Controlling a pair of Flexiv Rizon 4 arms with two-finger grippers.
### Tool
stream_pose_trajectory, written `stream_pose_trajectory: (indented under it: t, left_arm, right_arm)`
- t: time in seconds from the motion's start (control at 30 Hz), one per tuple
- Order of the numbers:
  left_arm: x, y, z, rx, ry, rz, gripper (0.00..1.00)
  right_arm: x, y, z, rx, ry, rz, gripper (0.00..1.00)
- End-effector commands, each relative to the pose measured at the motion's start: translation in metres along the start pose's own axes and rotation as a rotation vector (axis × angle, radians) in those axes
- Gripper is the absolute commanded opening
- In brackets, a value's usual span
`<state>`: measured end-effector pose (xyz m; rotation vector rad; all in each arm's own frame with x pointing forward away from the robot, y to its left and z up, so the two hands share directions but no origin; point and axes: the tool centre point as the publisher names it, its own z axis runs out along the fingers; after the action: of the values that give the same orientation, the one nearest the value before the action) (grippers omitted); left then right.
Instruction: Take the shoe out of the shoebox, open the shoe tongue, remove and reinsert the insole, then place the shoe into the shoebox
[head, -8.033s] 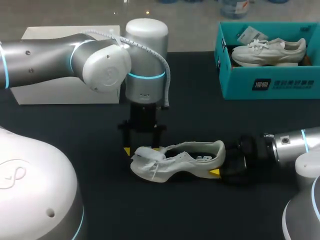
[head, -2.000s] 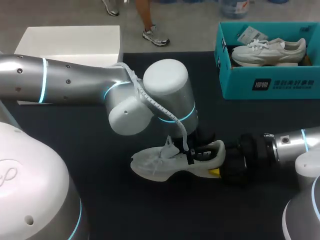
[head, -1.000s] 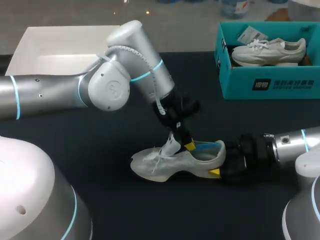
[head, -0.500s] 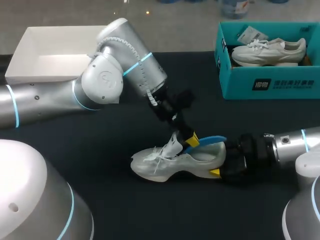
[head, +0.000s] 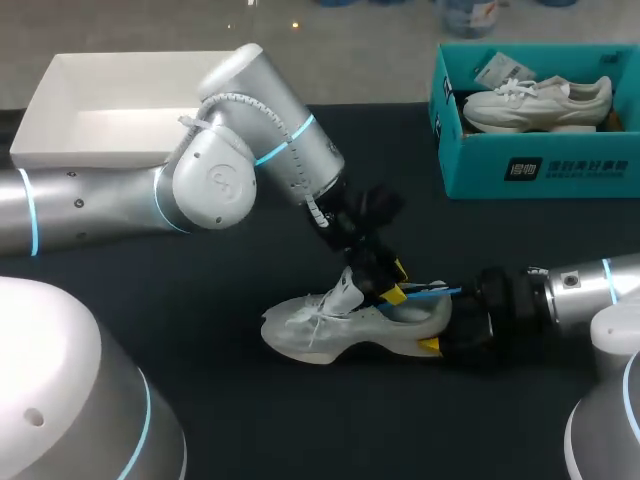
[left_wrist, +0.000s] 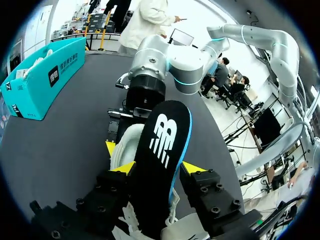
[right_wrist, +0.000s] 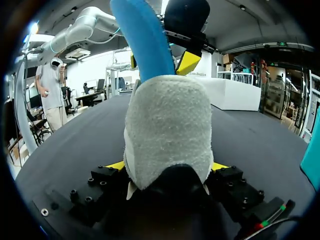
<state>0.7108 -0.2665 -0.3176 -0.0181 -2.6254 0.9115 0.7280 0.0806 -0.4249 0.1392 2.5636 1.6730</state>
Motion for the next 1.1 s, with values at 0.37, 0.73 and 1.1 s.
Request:
stream_pose_trajectory:
  t: [0.37,0.73,1.1]
  left_arm:
    - [0.003,0.023,0.013,-0.017,-0.169,0.018,0.44]
    - [0.001,0.021,0.010,0.015,-0.187,0.015,0.00]
    - [0.013,0.001,-0.007,0.094,-0.095,0.012,0.00]
  right_arm:
    - [0.001,-0.002,0.004,0.005,-0.001,0.001,0.00]
    - [0.001,-0.002,0.004,0.005,-0.001,0.001,0.00]
    - [0.001,-0.002,0.004,0.005,-0.001,0.001,0.00]
